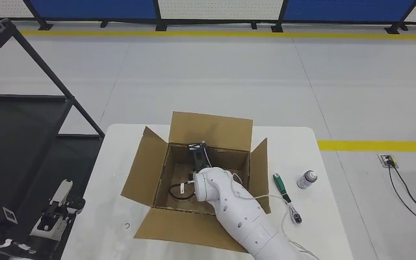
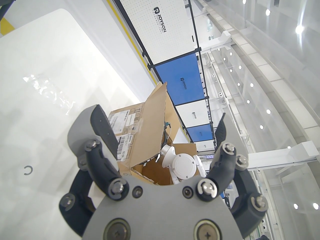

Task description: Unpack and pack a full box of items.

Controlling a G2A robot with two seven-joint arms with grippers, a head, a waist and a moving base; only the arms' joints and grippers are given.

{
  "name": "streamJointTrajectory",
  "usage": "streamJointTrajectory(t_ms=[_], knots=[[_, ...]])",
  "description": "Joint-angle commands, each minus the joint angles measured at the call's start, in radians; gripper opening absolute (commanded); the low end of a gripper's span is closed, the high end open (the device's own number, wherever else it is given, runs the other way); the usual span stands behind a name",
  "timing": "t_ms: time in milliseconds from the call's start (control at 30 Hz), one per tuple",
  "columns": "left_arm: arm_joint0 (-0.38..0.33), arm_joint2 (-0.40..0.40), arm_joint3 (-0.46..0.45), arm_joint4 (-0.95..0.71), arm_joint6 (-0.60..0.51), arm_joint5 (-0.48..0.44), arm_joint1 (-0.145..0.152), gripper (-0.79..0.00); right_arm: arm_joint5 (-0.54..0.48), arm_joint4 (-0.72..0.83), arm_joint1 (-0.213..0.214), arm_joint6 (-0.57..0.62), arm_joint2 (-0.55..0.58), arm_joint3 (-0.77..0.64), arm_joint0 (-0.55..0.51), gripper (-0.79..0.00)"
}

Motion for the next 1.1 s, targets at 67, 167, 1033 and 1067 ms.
streamJointTrajectory(t_ms=[67, 167, 1033, 1067], knots=[[0.001, 0.0, 0.0, -0.001, 0.002, -0.001, 0.0, 0.0, -0.007, 0.004, -0.007, -0.01, 0.001, 0.031, 0.009, -0.419], [0.004, -0.003, 0.001, 0.0, 0.004, -0.004, -0.001, 0.0, -0.009, 0.006, -0.014, -0.012, 0.0, 0.057, 0.018, -0.422], [0.012, 0.01, -0.009, 0.015, 0.007, -0.007, -0.002, 0.0, 0.012, -0.052, -0.027, -0.063, 0.024, 0.024, -0.026, -0.785], [0.012, 0.012, -0.011, 0.017, 0.007, -0.006, -0.002, 0.0, 0.011, -0.062, -0.023, -0.058, 0.029, 0.003, -0.037, -0.785]])
